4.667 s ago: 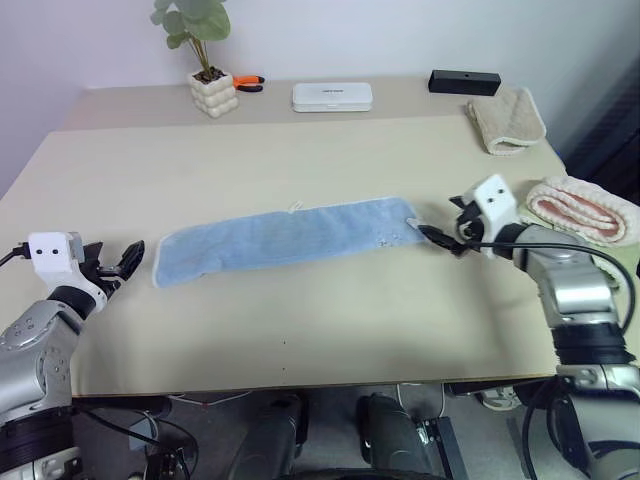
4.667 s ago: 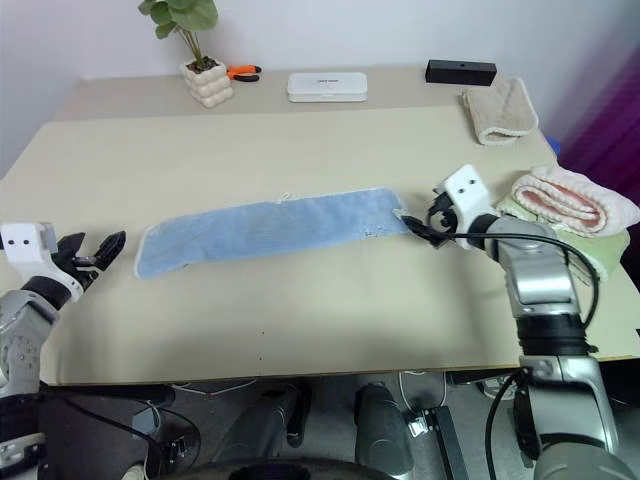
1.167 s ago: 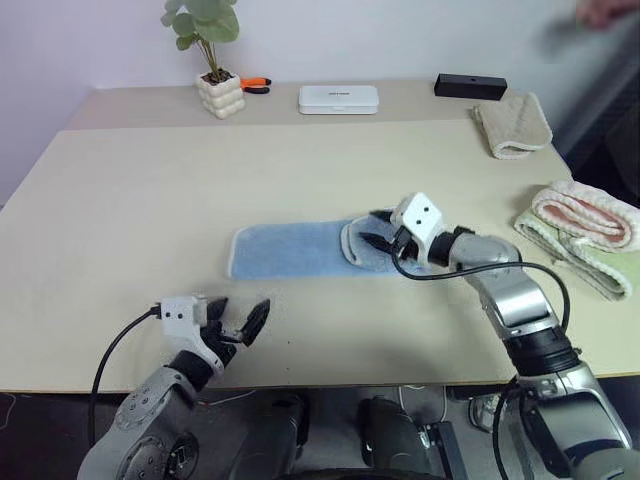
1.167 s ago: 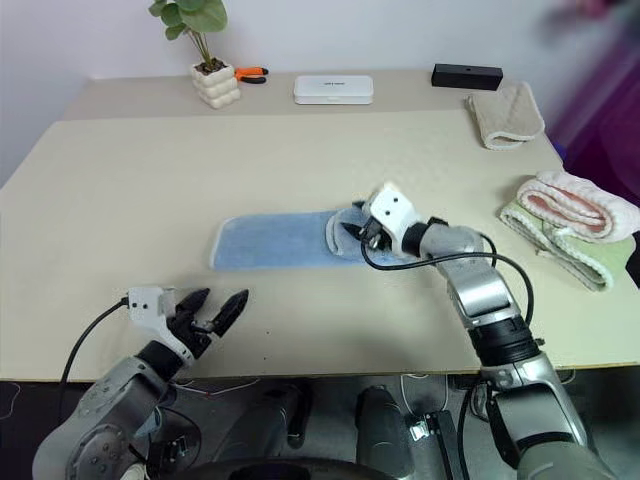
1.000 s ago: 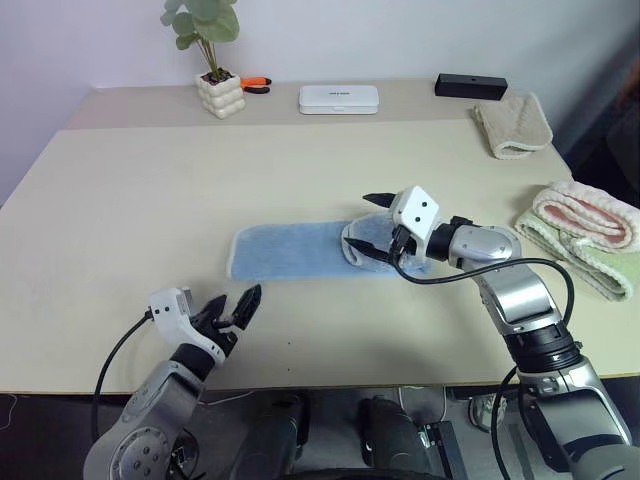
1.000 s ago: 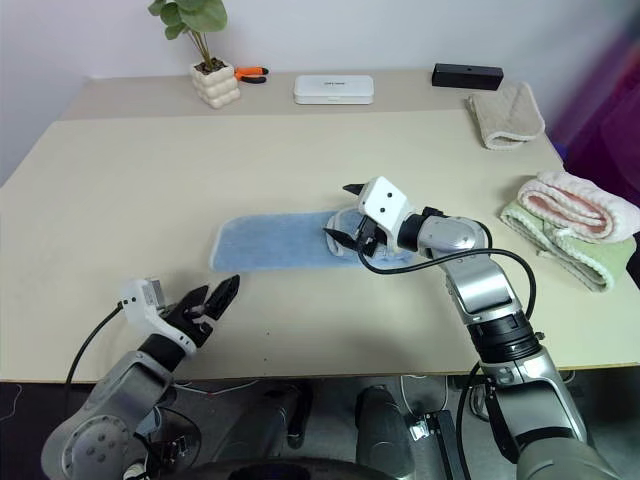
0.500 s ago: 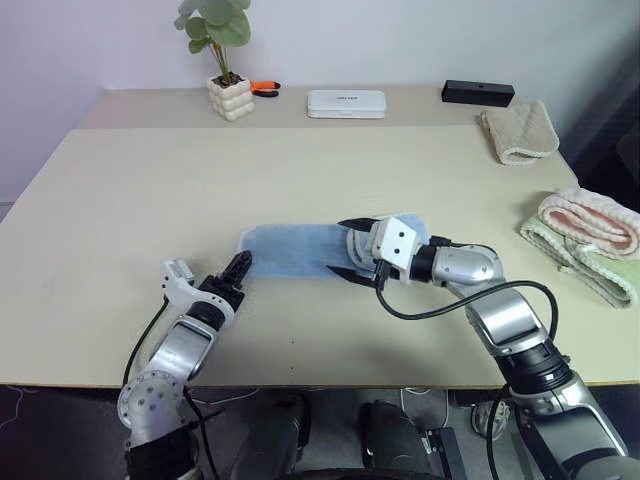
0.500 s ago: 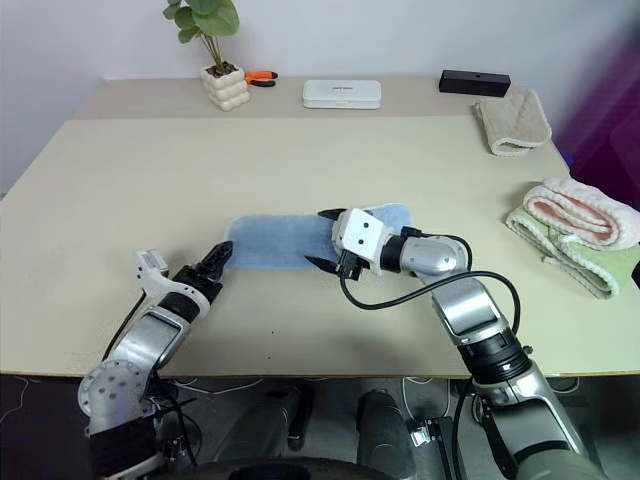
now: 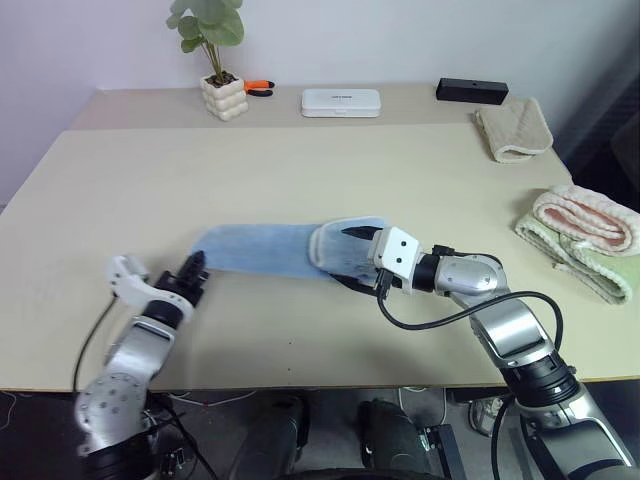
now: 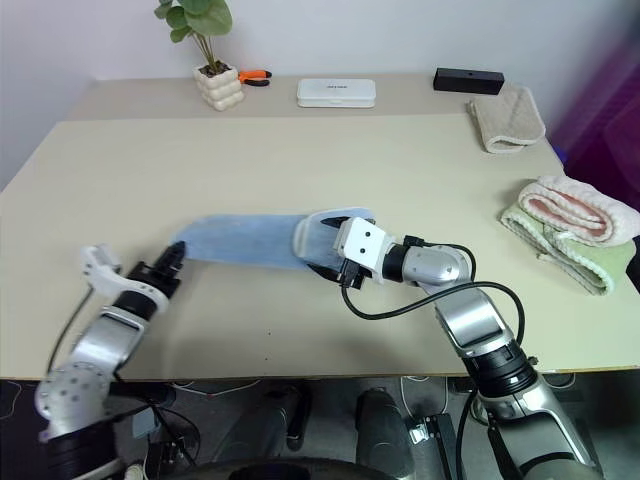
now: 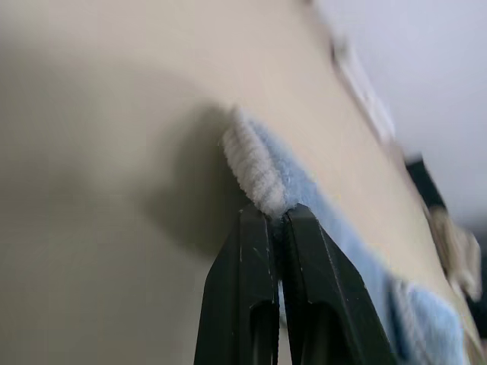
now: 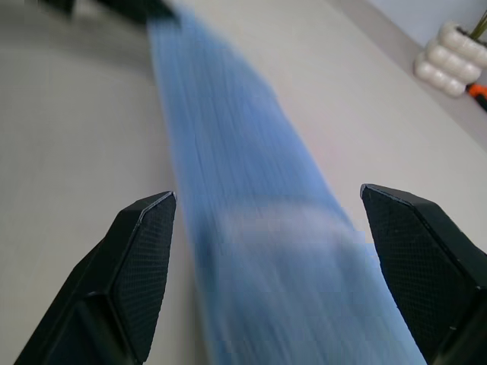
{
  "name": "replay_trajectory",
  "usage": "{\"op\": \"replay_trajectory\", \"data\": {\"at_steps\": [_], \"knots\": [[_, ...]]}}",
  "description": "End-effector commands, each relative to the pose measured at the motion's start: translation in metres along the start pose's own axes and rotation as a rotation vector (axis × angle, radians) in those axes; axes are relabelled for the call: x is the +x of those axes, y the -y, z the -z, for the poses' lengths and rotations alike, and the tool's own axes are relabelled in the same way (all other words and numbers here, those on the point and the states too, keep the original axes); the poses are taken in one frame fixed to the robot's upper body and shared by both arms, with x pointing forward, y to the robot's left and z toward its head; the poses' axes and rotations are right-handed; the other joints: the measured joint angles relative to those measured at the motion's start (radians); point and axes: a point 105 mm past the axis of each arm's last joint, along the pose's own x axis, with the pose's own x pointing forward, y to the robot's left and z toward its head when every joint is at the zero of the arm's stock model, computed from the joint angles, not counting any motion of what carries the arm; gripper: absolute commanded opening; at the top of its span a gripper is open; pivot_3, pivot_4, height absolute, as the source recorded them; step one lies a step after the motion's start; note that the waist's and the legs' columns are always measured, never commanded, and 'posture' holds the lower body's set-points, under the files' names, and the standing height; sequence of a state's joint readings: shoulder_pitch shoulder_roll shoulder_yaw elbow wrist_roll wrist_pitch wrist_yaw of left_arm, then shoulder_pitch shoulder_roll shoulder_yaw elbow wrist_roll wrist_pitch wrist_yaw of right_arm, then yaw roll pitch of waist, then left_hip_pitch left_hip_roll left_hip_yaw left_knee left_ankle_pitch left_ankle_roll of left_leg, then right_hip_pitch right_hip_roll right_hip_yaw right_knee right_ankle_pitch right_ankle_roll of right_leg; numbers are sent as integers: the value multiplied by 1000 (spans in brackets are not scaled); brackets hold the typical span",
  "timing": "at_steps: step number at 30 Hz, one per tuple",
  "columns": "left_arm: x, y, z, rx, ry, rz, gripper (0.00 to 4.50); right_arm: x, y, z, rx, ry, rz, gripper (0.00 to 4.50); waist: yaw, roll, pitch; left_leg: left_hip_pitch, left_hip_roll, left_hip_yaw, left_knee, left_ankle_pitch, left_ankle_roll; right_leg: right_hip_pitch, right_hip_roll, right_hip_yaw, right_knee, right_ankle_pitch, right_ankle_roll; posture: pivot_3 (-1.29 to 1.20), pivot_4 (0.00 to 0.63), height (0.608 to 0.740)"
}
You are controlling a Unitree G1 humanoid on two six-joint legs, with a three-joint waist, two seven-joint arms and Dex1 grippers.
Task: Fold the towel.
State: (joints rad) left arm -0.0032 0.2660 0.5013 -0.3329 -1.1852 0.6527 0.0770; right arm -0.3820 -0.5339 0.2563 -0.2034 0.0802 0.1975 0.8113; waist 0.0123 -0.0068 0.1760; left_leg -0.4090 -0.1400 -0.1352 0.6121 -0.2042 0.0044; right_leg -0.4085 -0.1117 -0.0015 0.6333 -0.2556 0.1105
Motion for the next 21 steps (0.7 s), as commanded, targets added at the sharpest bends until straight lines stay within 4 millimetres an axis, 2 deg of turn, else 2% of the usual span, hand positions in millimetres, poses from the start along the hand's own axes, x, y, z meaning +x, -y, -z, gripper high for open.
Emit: {"op": "replay_trajectory", "data": {"at_steps": [1,3,6,8,11,14,18,21], "knots": [[-7,27,-41,189,97,133,61,-5,6,-8,-43,16,22,3973,0,0,0,0,0,0,0,0,0,0,0,0,0,0,0,0,150,740],[-5,49,-40,307,64,231,61,-4,6,-6,-39,12,23,3973,3,0,0,0,0,0,0,0,0,-1,0,0,-1,0,0,0,150,740],[-4,82,-27,409,-1,380,61,-3,6,-4,-17,12,31,3973,3,0,0,0,-1,0,0,-1,1,-1,0,0,-3,0,0,0,150,740],[-5,111,-6,482,-76,526,61,-4,6,-1,-9,3,32,3973,2,0,0,0,-1,0,0,-1,1,0,-1,0,-3,0,0,0,150,740],[-7,138,25,545,-192,684,61,-6,7,5,-9,-17,38,3973,0,0,0,0,-1,0,-1,-1,1,1,-1,0,-3,0,0,0,150,740],[-2,150,50,567,-282,764,61,-9,11,12,-13,-41,54,3973,-3,0,0,0,-1,0,-1,-1,1,1,0,0,-2,0,0,0,150,740],[9,155,83,593,-409,800,61,-14,18,18,-24,-68,81,3973,0,0,0,0,-1,0,-1,0,1,1,0,0,-2,0,0,0,150,740],[14,151,92,601,-448,793,61,-17,21,20,-29,-76,95,3973,-2,0,0,0,-1,0,-2,1,3,0,0,0,-2,1,2,0,150,740]]}}
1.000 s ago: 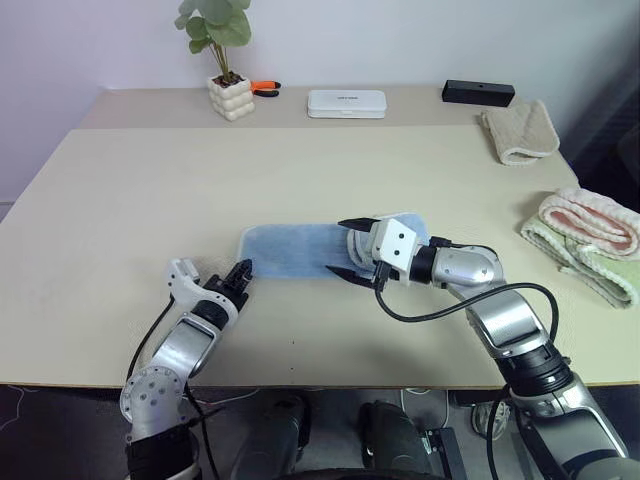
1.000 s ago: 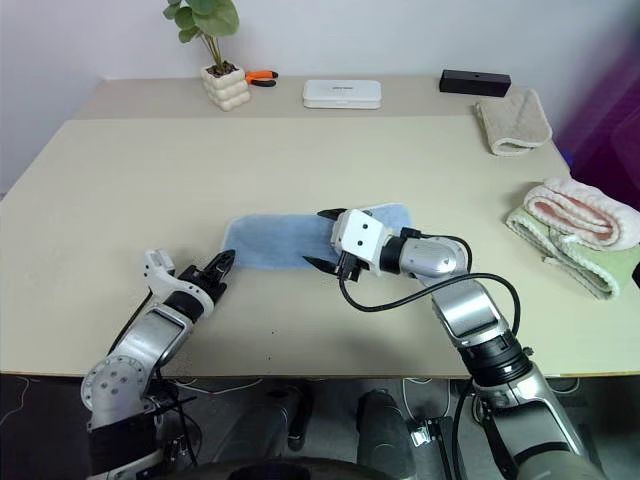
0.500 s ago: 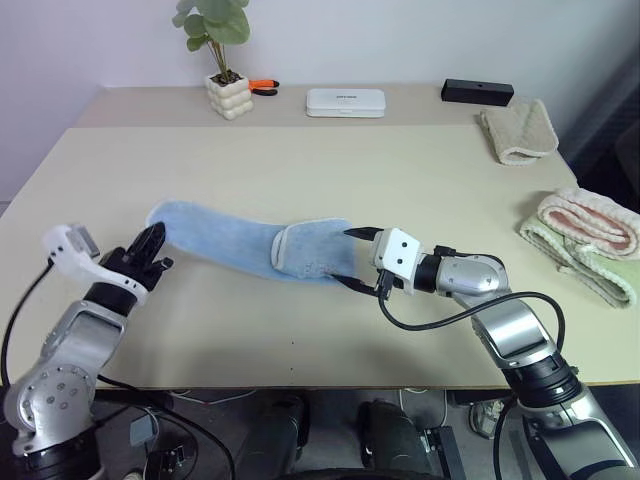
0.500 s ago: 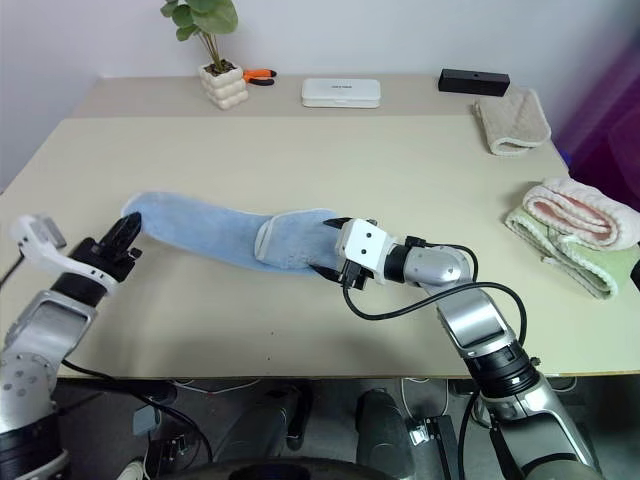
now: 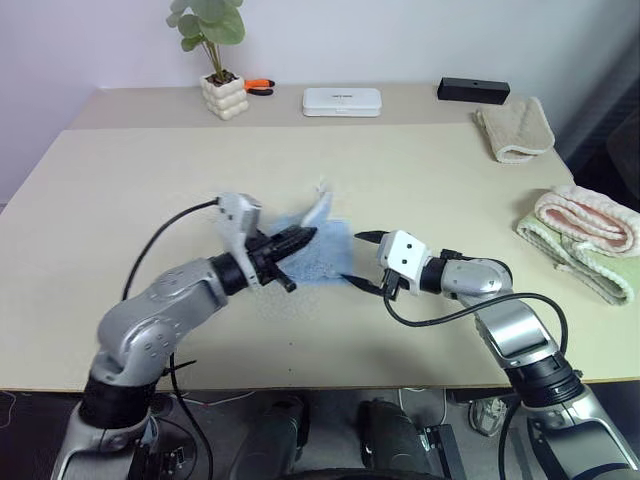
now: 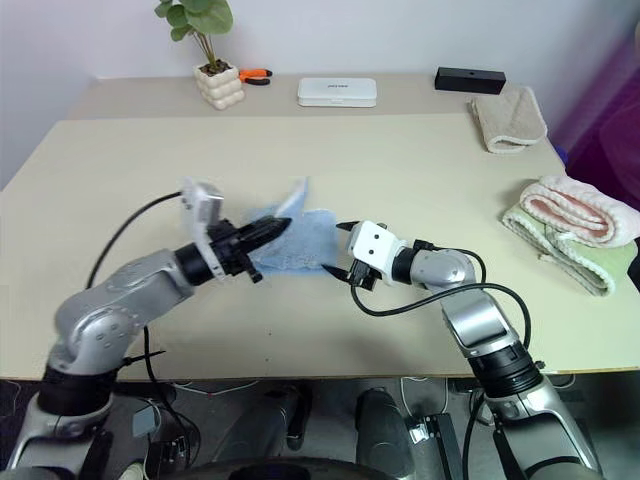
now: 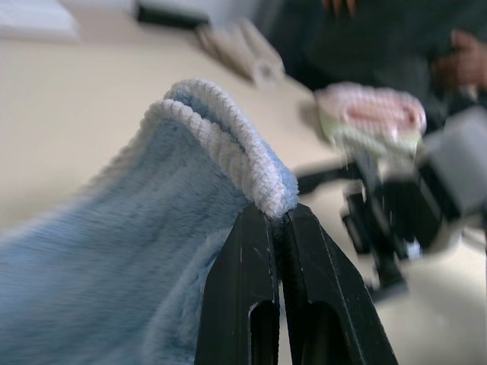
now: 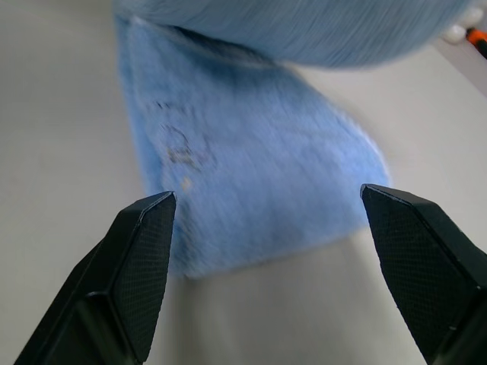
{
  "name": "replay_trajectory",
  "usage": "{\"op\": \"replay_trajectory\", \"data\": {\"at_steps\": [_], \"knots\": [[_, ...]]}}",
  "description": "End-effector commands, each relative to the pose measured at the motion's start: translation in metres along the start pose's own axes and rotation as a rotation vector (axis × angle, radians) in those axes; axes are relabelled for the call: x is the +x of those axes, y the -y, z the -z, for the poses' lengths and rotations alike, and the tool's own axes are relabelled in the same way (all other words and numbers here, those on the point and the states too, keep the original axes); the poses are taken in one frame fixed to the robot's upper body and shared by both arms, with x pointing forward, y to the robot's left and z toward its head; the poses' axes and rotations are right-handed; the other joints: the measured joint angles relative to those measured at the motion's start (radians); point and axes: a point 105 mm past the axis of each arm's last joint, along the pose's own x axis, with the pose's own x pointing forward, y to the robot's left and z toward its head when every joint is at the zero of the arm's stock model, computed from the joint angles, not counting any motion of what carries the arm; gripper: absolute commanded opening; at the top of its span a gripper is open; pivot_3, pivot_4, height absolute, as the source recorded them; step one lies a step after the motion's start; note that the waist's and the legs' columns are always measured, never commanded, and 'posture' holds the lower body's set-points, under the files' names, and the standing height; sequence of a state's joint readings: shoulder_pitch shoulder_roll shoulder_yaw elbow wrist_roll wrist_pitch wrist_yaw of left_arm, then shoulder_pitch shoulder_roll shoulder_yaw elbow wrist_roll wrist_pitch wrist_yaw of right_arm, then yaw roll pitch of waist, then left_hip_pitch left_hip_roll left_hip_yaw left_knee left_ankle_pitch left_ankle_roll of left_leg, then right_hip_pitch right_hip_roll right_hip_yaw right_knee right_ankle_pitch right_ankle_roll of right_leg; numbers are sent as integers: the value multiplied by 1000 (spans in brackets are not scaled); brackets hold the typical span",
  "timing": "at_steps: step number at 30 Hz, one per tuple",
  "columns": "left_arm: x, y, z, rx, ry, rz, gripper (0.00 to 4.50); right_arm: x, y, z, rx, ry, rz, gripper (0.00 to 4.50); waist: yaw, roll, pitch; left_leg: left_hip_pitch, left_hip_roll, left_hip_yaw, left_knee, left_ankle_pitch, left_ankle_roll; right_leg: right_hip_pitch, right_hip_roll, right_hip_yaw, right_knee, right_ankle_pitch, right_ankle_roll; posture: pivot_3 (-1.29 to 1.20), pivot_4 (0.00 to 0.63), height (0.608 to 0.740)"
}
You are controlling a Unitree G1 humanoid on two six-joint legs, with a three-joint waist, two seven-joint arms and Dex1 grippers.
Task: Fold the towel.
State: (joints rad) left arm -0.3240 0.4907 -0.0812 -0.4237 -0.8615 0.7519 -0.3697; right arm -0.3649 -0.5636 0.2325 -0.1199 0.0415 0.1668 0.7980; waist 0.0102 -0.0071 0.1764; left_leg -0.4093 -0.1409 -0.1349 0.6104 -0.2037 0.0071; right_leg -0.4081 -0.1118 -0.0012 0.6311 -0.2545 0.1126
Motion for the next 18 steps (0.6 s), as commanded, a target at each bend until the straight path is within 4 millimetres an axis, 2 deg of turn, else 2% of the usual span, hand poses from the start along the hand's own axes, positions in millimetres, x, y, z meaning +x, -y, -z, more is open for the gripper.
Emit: {"op": "replay_trajectory", "data": {"at_steps": [1,4,7,10,11,13,14,16,18], "knots": [[5,-4,0,-23,0,-4,61,-8,14,-7,-37,18,56,3973,0,0,0,0,0,0,-1,0,0,0,0,0,0,0,0,0,150,740],[5,-6,-1,-79,20,-7,61,-10,15,-5,-36,11,66,3973,1,0,0,0,0,0,-1,0,0,-1,0,0,0,0,0,0,150,740],[-3,-1,-8,-134,62,33,929,-11,14,-2,-37,0,77,3973,2,0,0,0,0,0,0,0,0,-1,0,0,0,0,1,0,150,740],[-21,-3,-27,-143,163,45,2358,-14,26,6,-39,-46,123,3973,1,0,0,0,0,0,0,0,0,-1,0,0,0,0,1,0,150,740],[-30,-6,-36,-133,207,35,2391,-16,32,10,-40,-70,145,3715,1,0,0,0,0,0,0,0,0,-1,0,0,0,0,1,0,150,740],[-40,-9,-45,-115,251,22,2400,-20,40,15,-36,-94,173,3119,2,0,0,0,0,0,0,0,0,-1,0,0,0,0,1,0,150,740],[-46,-16,-48,-99,262,-22,2127,-22,46,16,-29,-100,196,2654,2,0,0,0,0,0,0,0,0,-1,0,0,0,0,0,0,150,740],[-55,-32,-51,-65,263,-119,1402,-24,55,16,-18,-99,234,1594,2,0,0,0,0,0,0,0,0,-1,0,0,0,0,0,0,150,740],[-58,-43,-48,9,224,-197,449,-22,62,6,15,-47,261,585,2,0,0,0,0,0,0,0,0,0,0,0,0,0,0,0,150,740]]}}
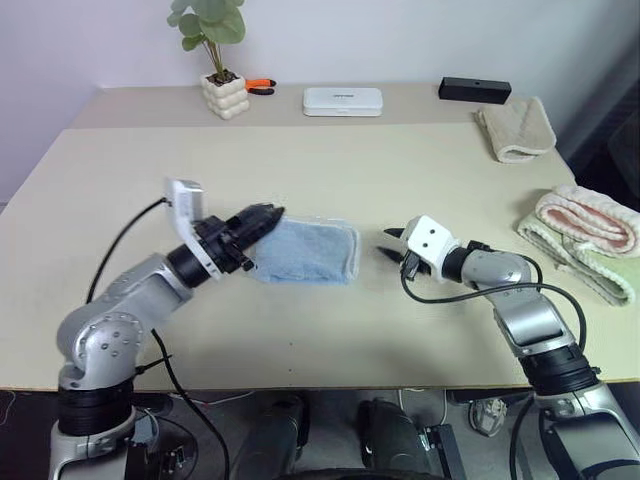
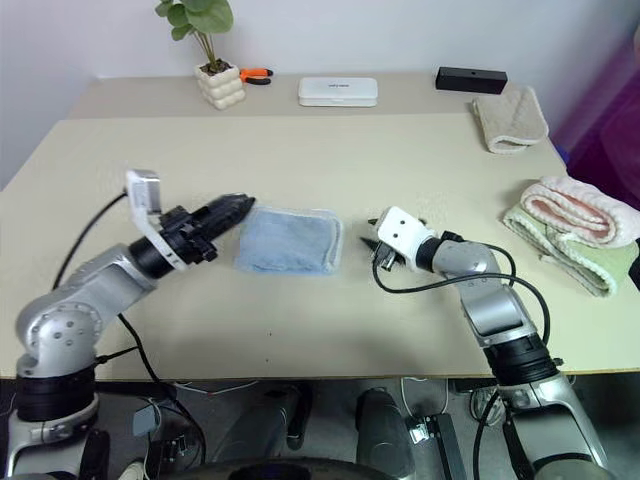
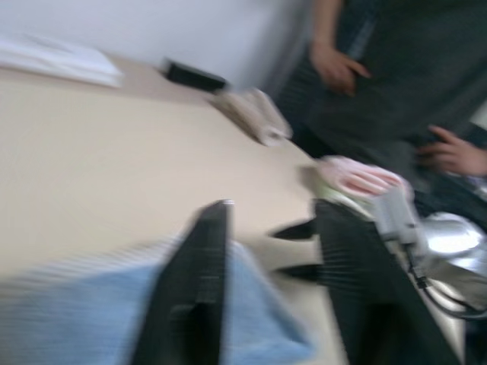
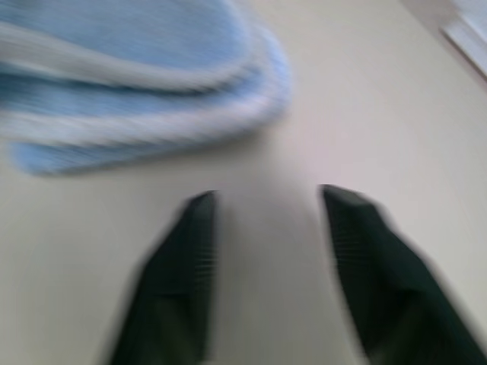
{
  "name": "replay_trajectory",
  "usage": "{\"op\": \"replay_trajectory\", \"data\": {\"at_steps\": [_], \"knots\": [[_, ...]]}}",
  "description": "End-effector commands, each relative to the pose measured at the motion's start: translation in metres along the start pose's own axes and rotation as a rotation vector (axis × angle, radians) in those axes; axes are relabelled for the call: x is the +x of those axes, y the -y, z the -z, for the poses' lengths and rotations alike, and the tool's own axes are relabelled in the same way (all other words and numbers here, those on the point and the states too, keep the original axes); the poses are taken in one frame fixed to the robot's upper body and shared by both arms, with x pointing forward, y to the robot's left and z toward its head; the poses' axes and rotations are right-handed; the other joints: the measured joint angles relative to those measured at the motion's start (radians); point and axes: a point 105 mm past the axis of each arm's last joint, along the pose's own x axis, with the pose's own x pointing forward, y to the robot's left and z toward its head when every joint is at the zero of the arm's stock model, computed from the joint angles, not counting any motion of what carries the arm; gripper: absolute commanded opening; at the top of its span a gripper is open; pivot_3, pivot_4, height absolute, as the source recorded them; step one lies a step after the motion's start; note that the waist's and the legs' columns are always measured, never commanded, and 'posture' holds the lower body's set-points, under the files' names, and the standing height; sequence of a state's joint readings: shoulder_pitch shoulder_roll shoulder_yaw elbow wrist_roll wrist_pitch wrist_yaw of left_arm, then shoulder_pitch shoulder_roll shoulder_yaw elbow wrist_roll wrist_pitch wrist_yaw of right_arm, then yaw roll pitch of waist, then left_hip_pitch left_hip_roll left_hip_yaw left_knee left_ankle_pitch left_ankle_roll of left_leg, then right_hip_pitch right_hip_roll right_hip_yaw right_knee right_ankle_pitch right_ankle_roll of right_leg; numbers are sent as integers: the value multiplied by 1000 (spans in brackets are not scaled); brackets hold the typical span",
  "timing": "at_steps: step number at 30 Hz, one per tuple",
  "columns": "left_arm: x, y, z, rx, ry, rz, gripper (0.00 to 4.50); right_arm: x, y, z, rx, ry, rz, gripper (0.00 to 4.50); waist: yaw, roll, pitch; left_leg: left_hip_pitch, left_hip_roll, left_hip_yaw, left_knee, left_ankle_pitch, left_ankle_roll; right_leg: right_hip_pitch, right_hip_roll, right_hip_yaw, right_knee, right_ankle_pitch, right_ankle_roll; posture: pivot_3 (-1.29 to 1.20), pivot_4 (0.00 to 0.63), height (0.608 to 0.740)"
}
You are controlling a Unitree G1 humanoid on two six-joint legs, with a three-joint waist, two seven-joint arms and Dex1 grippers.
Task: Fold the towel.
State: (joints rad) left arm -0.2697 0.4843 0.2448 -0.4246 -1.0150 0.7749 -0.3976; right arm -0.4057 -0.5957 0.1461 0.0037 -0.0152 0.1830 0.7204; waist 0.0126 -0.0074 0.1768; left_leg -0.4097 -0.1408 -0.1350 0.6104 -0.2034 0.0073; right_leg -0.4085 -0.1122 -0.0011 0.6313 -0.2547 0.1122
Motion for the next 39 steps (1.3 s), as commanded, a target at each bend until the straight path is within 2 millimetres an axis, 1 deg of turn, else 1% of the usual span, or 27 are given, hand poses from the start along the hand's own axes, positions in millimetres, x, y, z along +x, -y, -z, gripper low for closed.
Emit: {"op": "replay_trajectory", "data": {"at_steps": [1,3,5,7,9,11,12,14,15,16,18,20,22,23,24,27,29,30,31,34,39], "knots": [[-5,-15,-5,144,-19,-99,9,0,20,-30,43,117,73,50,-2,0,0,0,0,0,0,0,0,0,0,0,0,0,0,0,150,740],[-3,-20,3,196,-69,-129,0,4,18,-46,106,183,59,10,-1,0,0,0,0,0,0,0,0,0,0,0,0,0,0,0,150,740],[1,-21,11,210,-97,-133,0,9,11,-61,188,247,25,10,0,0,0,0,0,0,0,0,0,0,0,0,0,0,0,0,150,740],[4,-20,24,209,-134,-120,0,16,-3,-72,247,283,-39,10,0,0,0,0,0,0,0,0,0,0,0,0,0,0,0,0,150,740],[5,-20,39,200,-171,-110,0,24,-19,-77,283,285,-92,10,0,0,0,0,0,0,-1,0,0,0,0,0,0,0,1,0,150,740],[5,-26,61,171,-230,-131,0,36,-38,-69,306,225,-135,10,0,0,0,0,0,0,-1,0,0,-1,0,0,0,1,1,0,150,740],[4,-30,74,176,-275,-143,0,41,-49,-60,292,182,-159,10,-1,0,0,0,0,0,-1,0,0,-1,0,0,0,1,1,0,150,740],[1,-35,94,203,-348,-156,0,47,-62,-48,281,124,-182,10,-1,0,0,0,0,0,-1,0,0,-1,0,0,0,1,1,0,150,740],[0,-36,103,218,-376,-160,0,49,-69,-38,277,86,-184,10,-1,0,0,0,0,0,-1,0,0,-1,0,0,0,1,1,0,150,740],[-1,-37,108,227,-389,-162,0,50,-72,-32,275,63,-184,10,0,0,0,0,0,0,-1,0,0,-1,0,0,0,1,1,0,150,740],[-2,-39,110,219,-367,-184,0,51,-73,-23,262,25,-163,10,0,1,0,0,0,0,-1,-1,-2,-2,0,0,0,1,1,0,150,740],[-2,-41,93,250,-244,-221,0,46,-62,-28,310,58,-126,10,0,1,-1,0,0,0,-1,-1,-2,-2,0,0,0,1,1,0,150,740],[-12,-39,73,247,-125,-252,0,36,-49,-35,385,92,-107,513,-2,1,-1,0,0,0,-1,-2,-2,-1,0,0,0,1,1,0,150,740],[-18,-37,69,255,-100,-260,0,31,-44,-36,412,97,-104,782,-2,1,-1,0,0,0,-1,-2,-2,-1,0,0,0,1,1,0,150,740],[-25,-35,67,269,-92,-262,0,25,-39,-36,441,99,-96,1228,-2,1,-1,0,0,0,-1,-2,-2,-1,0,0,0,1,1,0,150,740],[-39,-22,68,358,-126,-214,0,14,-27,-34,563,94,-54,2836,0,1,-1,-1,0,0,-3,-2,-2,-2,0,0,0,1,1,0,150,740],[-47,-14,68,387,-139,-184,0,9,-25,-28,667,60,-44,3813,0,1,-1,-1,0,0,-3,-2,-2,-2,0,0,0,-1,-2,0,150,740],[-49,-12,68,390,-140,-175,0,8,-25,-25,699,46,-44,4220,0,1,0,-1,0,0,-3,-2,-2,-2,0,0,0,-1,-2,0,150,740],[-51,-9,67,398,-142,-163,0,9,-26,-21,747,21,-34,4403,1,1,0,-1,0,0,-3,-2,-2,-2,0,0,-1,-1,-2,0,150,740],[-52,-6,69,418,-160,-135,0,16,-30,-13,916,-17,-32,4403,-1,1,0,-1,0,0,-3,-2,-2,-2,0,0,0,-1,-2,0,150,740],[-48,-5,69,412,-149,-135,0,32,-45,-20,1062,-19,-93,4403,-4,2,0,-1,1,0,-3,-2,-2,-3,0,0,-1,-1,-2,0,150,740]]}}
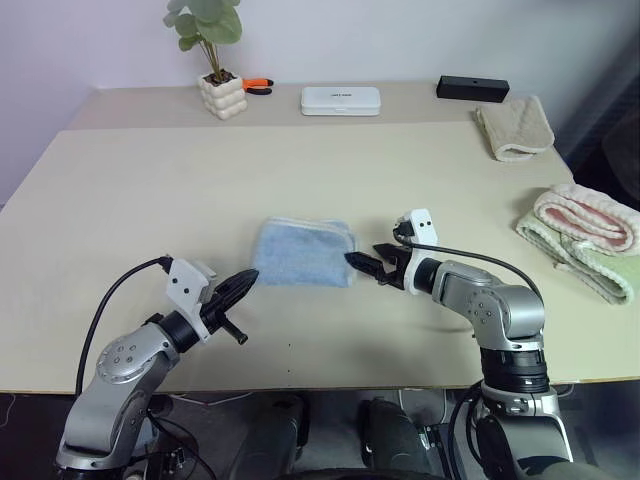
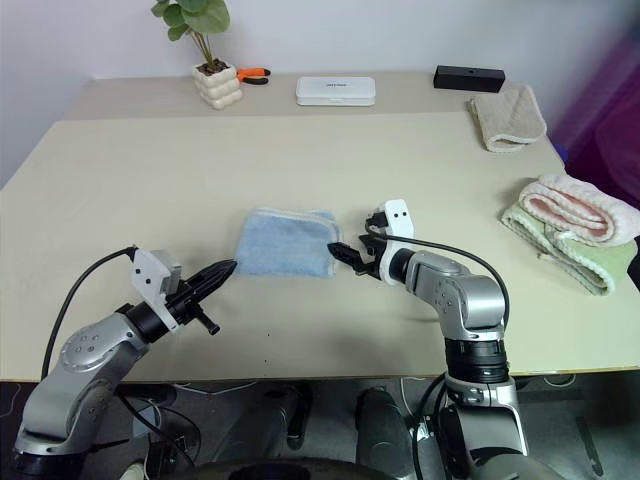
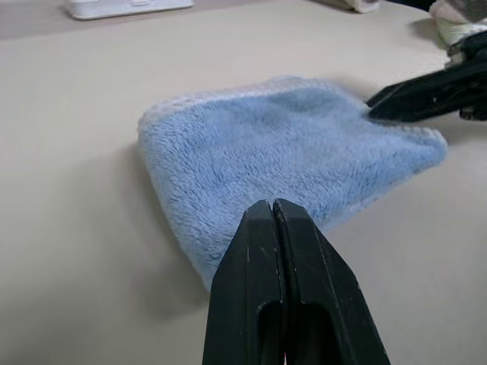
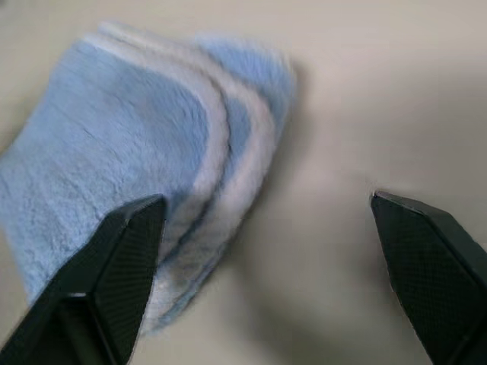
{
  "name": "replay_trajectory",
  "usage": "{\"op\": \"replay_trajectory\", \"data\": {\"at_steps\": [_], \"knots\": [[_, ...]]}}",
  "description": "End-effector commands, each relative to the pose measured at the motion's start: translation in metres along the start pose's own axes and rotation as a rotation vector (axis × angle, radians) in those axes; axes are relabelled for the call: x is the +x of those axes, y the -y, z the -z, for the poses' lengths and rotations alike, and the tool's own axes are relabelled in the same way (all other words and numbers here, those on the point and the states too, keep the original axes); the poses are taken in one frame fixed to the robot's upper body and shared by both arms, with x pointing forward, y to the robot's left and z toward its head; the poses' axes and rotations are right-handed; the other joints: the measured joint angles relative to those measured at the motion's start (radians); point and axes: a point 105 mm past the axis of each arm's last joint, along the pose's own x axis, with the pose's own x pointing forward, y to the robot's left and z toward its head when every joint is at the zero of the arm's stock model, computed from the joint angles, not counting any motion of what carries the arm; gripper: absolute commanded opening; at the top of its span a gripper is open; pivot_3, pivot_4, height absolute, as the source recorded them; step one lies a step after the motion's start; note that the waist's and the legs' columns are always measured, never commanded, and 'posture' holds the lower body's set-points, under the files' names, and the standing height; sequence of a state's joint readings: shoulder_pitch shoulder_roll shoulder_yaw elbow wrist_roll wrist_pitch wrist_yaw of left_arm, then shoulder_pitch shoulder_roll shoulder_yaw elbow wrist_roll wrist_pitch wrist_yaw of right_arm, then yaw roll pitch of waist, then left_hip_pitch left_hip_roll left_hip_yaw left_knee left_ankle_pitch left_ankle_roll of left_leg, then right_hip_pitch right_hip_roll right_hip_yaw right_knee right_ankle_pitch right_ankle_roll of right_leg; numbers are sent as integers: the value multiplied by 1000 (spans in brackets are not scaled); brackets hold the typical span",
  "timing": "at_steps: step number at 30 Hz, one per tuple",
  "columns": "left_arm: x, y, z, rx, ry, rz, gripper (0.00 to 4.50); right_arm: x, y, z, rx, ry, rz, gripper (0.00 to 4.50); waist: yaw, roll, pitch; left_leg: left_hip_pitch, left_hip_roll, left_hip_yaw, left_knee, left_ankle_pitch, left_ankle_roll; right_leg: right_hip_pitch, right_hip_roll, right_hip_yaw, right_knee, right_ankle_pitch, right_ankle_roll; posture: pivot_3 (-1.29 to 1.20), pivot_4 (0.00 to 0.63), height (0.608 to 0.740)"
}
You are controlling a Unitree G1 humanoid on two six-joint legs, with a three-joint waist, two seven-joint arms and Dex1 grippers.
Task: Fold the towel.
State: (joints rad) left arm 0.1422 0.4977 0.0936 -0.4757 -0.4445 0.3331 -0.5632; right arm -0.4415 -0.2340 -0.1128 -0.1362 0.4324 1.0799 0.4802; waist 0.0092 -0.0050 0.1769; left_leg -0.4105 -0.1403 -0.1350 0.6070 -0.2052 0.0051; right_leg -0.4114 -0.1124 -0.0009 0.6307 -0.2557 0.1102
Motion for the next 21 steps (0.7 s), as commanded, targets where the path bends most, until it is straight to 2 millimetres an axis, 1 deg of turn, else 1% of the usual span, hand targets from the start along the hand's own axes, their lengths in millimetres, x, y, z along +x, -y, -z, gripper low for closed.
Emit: {"op": "replay_trajectory", "data": {"at_steps": [1,4,6,7,8,11,14,16,18,20,21], "knots": [[4,4,-12,28,48,9,0,12,-15,-3,90,5,-62,4403,0,0,0,0,0,0,0,0,0,0,0,0,0,0,0,0,150,740],[7,8,-10,29,44,21,0,20,-23,-3,128,-4,-93,4403,-1,0,0,0,0,0,0,0,0,0,0,0,0,0,0,0,150,740],[7,10,-9,27,42,26,0,25,-32,-2,139,-12,-127,3870,-1,0,0,0,0,0,0,0,0,0,0,0,0,0,0,0,150,740],[7,11,-9,26,41,28,0,26,-36,-1,141,-14,-139,3524,-1,0,0,0,0,0,0,0,0,0,0,0,0,0,0,0,150,740],[7,12,-9,26,40,29,0,27,-38,-1,143,-14,-145,3054,-2,0,0,0,0,0,0,0,0,0,0,0,0,0,1,0,150,740],[8,12,-7,25,35,30,0,28,-42,-4,154,-1,-160,1510,-1,1,0,0,0,0,-1,0,0,-2,0,0,0,0,1,0,150,740],[8,13,-7,25,30,33,0,25,-40,-10,173,27,-156,17,-1,1,0,0,0,0,-1,0,0,-3,0,0,0,0,1,0,150,740],[8,13,-6,25,28,36,0,21,-36,-20,182,75,-146,17,0,1,0,0,0,0,-1,0,0,-3,0,0,0,0,1,0,150,740],[10,13,-6,25,28,39,0,10,-20,-50,161,212,-84,17,0,1,1,0,0,0,0,0,0,-3,0,0,0,0,1,0,150,740],[12,14,-6,22,31,43,0,-3,4,-77,172,335,17,17,1,2,1,0,0,0,0,0,0,-3,0,0,0,1,2,0,150,740],[14,15,-6,21,33,51,0,-13,27,-91,202,407,116,17,1,2,1,0,0,0,0,0,0,-3,0,-1,0,1,2,0,150,740]]}}
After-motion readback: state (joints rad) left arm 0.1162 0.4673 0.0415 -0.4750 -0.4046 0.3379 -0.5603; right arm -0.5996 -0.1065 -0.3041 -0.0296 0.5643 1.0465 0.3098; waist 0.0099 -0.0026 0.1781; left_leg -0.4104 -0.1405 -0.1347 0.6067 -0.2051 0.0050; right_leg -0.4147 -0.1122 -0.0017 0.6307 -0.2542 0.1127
